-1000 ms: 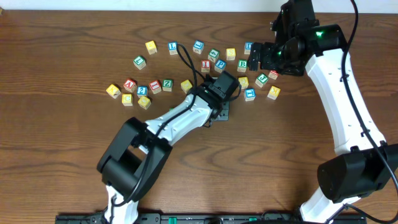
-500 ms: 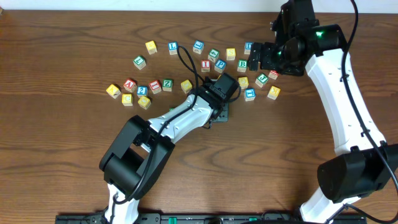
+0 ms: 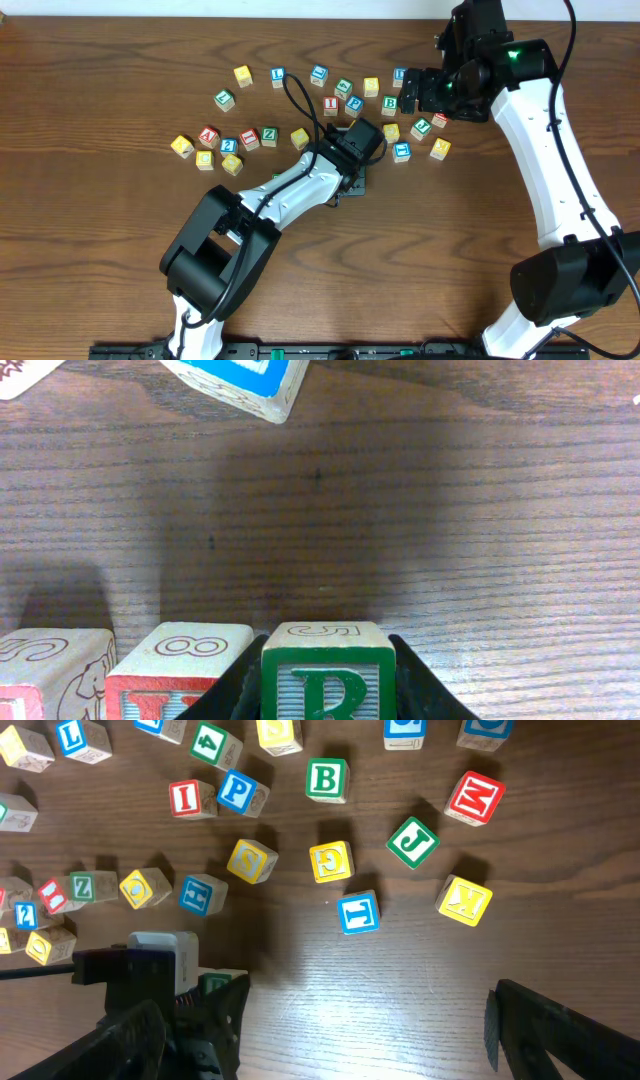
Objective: Spell out NEURIPS
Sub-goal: 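Lower the green R block right of the U and release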
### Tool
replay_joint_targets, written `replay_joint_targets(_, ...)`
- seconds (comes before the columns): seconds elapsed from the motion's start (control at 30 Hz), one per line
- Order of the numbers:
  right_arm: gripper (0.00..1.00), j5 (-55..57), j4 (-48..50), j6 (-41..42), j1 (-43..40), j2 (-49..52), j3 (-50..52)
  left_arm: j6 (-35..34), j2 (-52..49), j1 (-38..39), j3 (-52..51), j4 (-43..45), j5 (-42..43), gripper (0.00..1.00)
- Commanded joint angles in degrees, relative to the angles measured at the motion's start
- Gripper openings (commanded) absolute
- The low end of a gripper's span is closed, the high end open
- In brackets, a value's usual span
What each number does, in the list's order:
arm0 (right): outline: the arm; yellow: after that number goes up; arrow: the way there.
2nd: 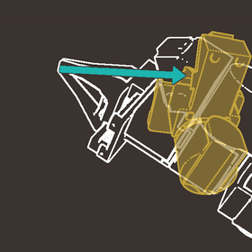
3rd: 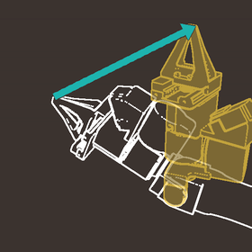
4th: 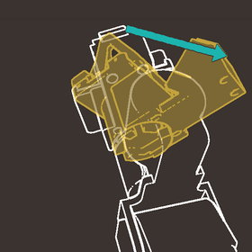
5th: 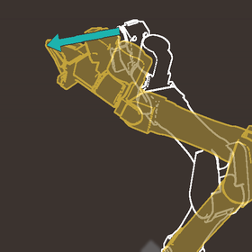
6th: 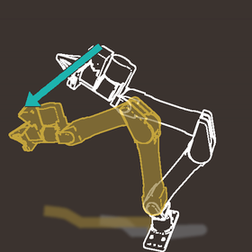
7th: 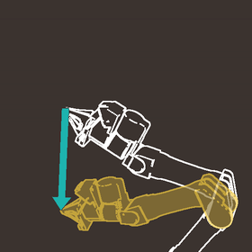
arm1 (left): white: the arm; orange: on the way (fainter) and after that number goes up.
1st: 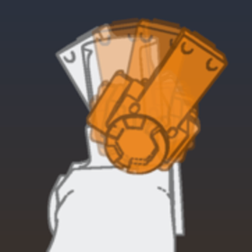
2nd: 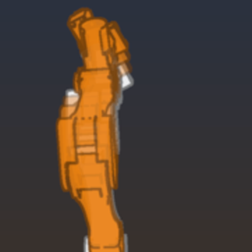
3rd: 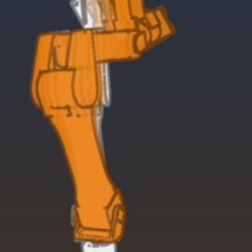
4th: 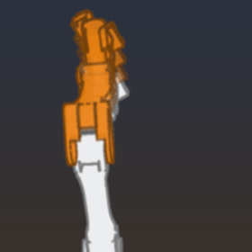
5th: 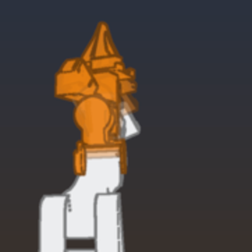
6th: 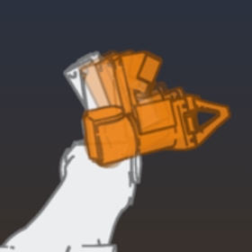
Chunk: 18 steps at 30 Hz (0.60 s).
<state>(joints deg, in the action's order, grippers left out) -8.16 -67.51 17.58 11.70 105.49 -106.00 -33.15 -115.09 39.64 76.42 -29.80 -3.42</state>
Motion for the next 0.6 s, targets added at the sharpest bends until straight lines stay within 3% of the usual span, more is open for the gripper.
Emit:
replay_joint_targets(0.0,0.99,-0.37,-0.02,0.59,0.39,-0.35,0.33,0.46,-0.44,-0.09,-0.35,-0.35,-2.05,0.29)
replay_joint_targets(0.57,0.99,-0.37,-0.02,0.57,0.39,-0.35,0.33,-0.22,-0.66,-0.09,-0.37,-1.18,-2.25,0.29)
